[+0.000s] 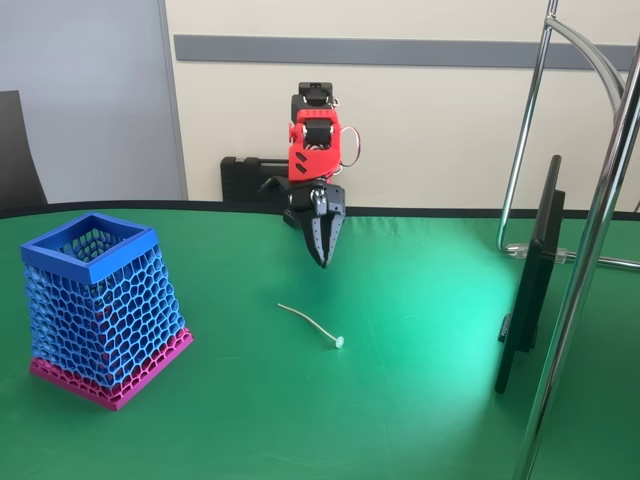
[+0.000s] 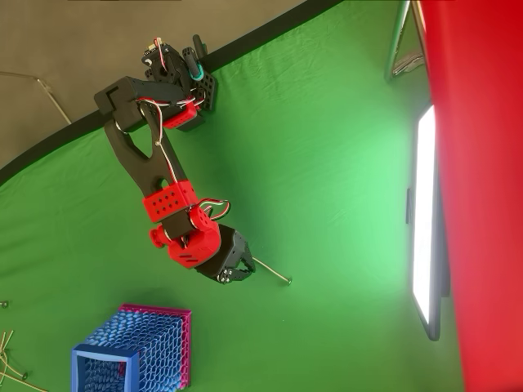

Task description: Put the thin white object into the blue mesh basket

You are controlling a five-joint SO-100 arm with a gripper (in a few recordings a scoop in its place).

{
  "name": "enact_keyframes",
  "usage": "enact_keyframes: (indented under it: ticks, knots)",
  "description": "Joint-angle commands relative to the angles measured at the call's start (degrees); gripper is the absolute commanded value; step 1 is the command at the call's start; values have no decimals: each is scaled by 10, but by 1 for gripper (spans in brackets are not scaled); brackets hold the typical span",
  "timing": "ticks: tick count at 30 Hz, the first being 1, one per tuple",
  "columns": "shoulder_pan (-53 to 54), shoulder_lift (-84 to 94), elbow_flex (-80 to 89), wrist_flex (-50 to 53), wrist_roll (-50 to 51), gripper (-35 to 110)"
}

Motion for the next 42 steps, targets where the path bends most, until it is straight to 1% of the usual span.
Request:
enact_keyframes:
  ticks: [1, 3, 8, 11, 20, 24, 31, 42]
  knots:
    - [-11, -17, -36, 3, 39, 1]
    - [-19, -47, -54, 3, 58, 1]
    - [-24, -124, -124, 7, 60, 1]
    - [-24, -152, -154, 7, 61, 7]
    - [-13, -203, -189, 4, 84, 14]
    - [-8, -227, -207, 4, 84, 11]
    - [-11, -264, -241, 4, 77, 13]
    - [-10, -302, -307, 45, 68, 13]
